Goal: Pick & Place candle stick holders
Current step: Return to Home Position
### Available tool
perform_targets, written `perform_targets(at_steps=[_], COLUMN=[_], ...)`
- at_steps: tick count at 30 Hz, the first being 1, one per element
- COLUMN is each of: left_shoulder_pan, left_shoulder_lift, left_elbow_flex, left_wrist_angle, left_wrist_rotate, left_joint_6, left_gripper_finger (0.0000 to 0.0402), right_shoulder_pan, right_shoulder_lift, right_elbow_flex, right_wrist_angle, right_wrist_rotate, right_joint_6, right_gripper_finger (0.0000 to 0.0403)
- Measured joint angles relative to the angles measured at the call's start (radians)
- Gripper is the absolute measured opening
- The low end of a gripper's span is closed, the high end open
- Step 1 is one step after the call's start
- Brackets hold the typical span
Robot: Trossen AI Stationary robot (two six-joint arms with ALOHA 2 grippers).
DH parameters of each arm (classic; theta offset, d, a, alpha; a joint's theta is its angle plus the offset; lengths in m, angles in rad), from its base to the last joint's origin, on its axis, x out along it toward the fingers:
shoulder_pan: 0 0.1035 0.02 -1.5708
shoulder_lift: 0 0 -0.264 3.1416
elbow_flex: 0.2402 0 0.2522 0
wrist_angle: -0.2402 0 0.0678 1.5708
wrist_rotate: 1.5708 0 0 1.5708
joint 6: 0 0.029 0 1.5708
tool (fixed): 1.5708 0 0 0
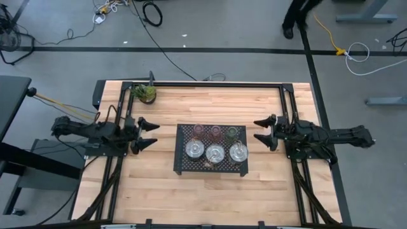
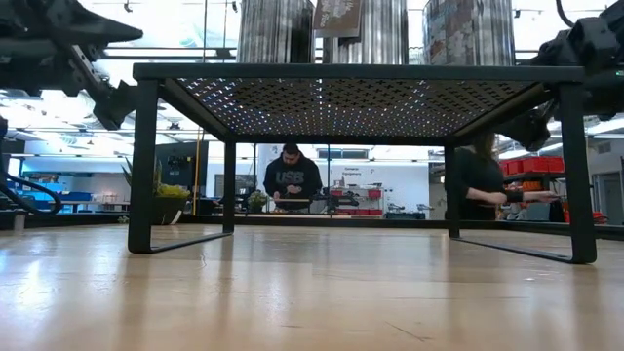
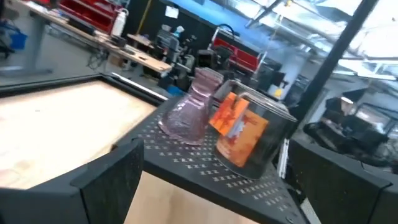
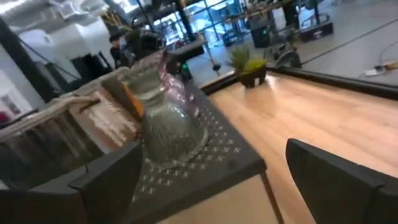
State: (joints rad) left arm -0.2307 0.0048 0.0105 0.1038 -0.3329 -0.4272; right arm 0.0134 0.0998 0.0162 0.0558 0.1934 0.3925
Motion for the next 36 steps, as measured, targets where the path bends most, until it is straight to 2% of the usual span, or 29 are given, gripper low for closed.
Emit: perform_targets(at_steps=[3,5,9,11,15,19,30,32,36], left_shoulder_pan=[0.027,0.034,0.034,0.034,0.034,0.034,0.033,0.033,0.033], left_shoulder_lift=[0.0,0.0,0.008,0.026,0.04,0.041,0.057,0.061,0.068], left_elbow_flex=[0.0,0.0,0.001,0.002,0.003,0.003,0.002,0.002,0.002], left_wrist_angle=[0.001,-0.002,-0.037,-0.039,-0.04,-0.044,-0.069,-0.073,-0.07], left_wrist_rotate=[-0.026,-0.053,-0.061,-0.072,-0.203,-0.188,0.087,0.125,0.121], left_joint_6=[0.01,0.014,0.065,0.115,0.187,0.229,0.267,0.267,0.244], left_gripper_finger=[0.0399,0.0399,0.0399,0.0399,0.0399,0.0399,0.0399,0.0399,0.0399], right_shoulder_pan=[-0.001,-0.002,0.003,0.003,0.003,0.003,0.003,0.003,0.003], right_shoulder_lift=[0.015,0.032,0.07,0.085,0.093,0.094,0.093,0.093,0.093], right_elbow_flex=[0.0,0.0,0.0,0.0,0.0,0.0,0.0,0.0,0.0], right_wrist_angle=[-0.012,-0.012,-0.011,-0.01,0.002,0.01,0.014,0.004,0.004], right_wrist_rotate=[0.029,0.061,0.038,0.059,0.132,0.153,-0.233,-0.247,-0.236], right_joint_6=[-0.048,-0.166,-0.239,-0.355,-0.577,-0.582,-0.441,-0.417,-0.39], right_gripper_finger=[0.0393,0.0393,0.0393,0.0393,0.0393,0.0393,0.0393,0.0393,0.0393])
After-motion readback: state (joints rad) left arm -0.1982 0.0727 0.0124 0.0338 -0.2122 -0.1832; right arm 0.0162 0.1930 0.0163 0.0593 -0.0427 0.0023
